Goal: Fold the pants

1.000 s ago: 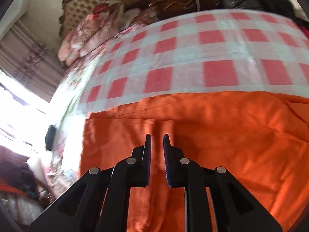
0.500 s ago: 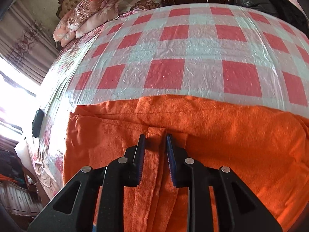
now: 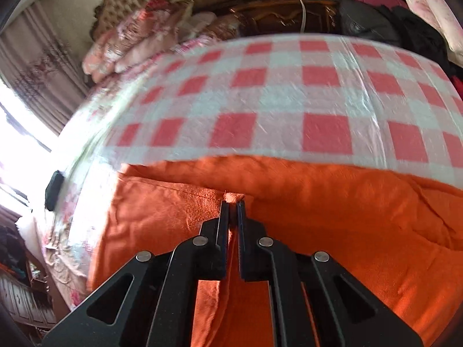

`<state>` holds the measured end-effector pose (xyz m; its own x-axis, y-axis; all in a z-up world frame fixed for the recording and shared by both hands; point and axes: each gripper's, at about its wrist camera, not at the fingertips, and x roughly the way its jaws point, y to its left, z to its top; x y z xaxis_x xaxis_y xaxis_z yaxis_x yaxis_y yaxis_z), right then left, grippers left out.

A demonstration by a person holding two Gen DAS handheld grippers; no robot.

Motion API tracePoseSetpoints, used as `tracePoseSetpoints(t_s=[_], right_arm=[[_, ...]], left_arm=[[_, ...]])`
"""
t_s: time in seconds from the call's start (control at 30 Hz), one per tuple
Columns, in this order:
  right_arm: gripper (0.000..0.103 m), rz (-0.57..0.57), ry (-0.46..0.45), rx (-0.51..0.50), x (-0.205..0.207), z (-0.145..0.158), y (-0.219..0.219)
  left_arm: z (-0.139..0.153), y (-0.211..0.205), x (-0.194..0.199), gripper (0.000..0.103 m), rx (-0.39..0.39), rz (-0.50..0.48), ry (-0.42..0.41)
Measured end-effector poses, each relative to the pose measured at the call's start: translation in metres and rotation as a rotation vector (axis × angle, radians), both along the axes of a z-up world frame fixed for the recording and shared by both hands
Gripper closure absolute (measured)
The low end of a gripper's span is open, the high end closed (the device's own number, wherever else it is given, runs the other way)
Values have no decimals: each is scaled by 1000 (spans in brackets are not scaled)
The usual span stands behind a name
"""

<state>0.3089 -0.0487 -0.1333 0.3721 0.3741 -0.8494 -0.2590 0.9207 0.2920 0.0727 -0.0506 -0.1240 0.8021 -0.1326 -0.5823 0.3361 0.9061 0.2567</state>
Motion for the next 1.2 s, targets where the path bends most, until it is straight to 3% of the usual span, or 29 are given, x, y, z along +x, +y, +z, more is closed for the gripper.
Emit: tracePoseSetpoints(t_s=[0.1, 0.27, 0.37, 0.4, 0.43, 0.47, 0.5, 0.63, 0.7, 0.77, 0.8, 0.83, 0.9, 0.93, 1.0, 1.1, 1.2], right_arm=[[97, 23, 2, -32, 5, -18, 6], [97, 62, -78, -90, -1, -9, 20], [97, 56, -80, -128, 0, -14, 24], [96, 49, -88, -138, 0, -16, 25], [91, 52, -96, -144, -1, -16, 26], [84, 52, -100, -149, -1, -15, 26], [83, 48, -105, -154, -1, -14, 26], [81, -21, -145, -141, -12, 6, 13], [80, -51, -179, -85, -35, 21, 7], [80, -28, -175, -27, -58, 23, 15], [80, -12, -178, -22, -68, 21, 22], [80, 2, -182, -36, -76, 16, 30], [80, 30, -165, -113, -88, -4, 48], [80, 27, -138, -146, -89, -17, 52], [82, 24, -155, -154, -93, -24, 52], [82, 52, -187, -208, -97, -26, 58], [82, 48, -186, -219, -98, -27, 60]], left_arm=[[-2, -4, -1, 102, 4, -9, 5], [4, -3, 0, 102, -20, -7, -12], [-2, -7, 4, 102, -30, -33, 35], [-5, -9, 3, 98, -31, -33, 45], [-4, -8, -2, 84, -41, -45, 30], [-1, -7, -6, 77, -54, -59, 19], [2, -6, -9, 73, -66, -71, 10], [33, 31, -30, 73, -178, -14, -60], [45, 73, -26, 78, -270, 124, -86], [51, 126, -4, 96, -396, 266, -45], [48, 145, 12, 103, -409, 295, -11], [43, 156, 24, 103, -415, 295, 23], [22, 177, 53, 103, -441, 314, 162], [6, 186, 66, 103, -416, 365, 242], [1, 198, 67, 103, -429, 370, 263], [22, 204, 74, 103, -426, 350, 208], [27, 192, 112, 103, -426, 232, 245]])
